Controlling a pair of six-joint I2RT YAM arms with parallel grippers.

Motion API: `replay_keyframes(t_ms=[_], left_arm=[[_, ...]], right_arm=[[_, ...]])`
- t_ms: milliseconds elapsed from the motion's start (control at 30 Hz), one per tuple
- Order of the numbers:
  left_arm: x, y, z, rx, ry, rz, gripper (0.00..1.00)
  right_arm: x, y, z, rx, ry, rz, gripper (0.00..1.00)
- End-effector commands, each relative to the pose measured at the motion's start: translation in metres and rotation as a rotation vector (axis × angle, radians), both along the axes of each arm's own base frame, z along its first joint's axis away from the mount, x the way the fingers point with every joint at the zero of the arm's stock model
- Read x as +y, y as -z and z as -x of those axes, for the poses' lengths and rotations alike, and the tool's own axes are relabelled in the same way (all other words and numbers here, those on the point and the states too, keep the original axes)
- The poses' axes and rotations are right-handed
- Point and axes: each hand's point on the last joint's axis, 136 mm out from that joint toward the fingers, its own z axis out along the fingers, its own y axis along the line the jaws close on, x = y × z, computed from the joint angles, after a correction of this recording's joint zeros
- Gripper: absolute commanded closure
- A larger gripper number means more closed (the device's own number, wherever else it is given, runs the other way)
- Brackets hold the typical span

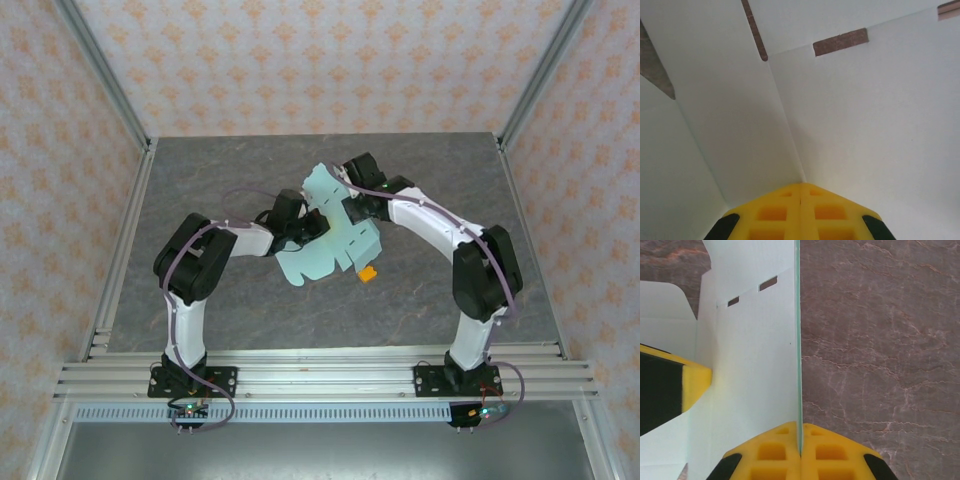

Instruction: Fold the paper box

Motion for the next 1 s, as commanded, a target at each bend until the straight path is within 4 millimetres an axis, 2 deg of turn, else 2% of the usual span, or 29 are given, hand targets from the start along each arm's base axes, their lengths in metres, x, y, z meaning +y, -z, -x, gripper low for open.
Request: replay_keyframes(t_ms=[0,167,367,600,767,967], left_arm=[[0.002,0.03,0.002,0.054,-0.024,-0.046,0.98],[0.004,0.045,0.004,0.086,-0.029,-0.073,0.98],[0.009,0.067,0.01,0.143,-0.033,-0.115,0.99],[0.012,0.079,0.012,0.168,-0.054,-0.137,0.99],[0.011,0.074,0.005,0.148,-0.072,-0.124,0.98],[0.006,0.062,-0.002,0.118,-0.077,-0.092,0.98]], right_arm=[[0.025,-0.012,-0.003,-0.037,-0.045,-0.048,1.0],[0.027,-0.004,-0.005,-0.023,-0.054,-0.037,1.0],[0.031,-0.005,-0.01,-0.022,-0.063,-0.039,1.0],[0.044,-0.003,-0.006,0.002,-0.074,-0.072,1.0],[0.055,0.004,0.002,0.017,-0.095,-0.065,1.0],[0.062,0.003,0.006,-0.013,-0.121,0.038,1.0]])
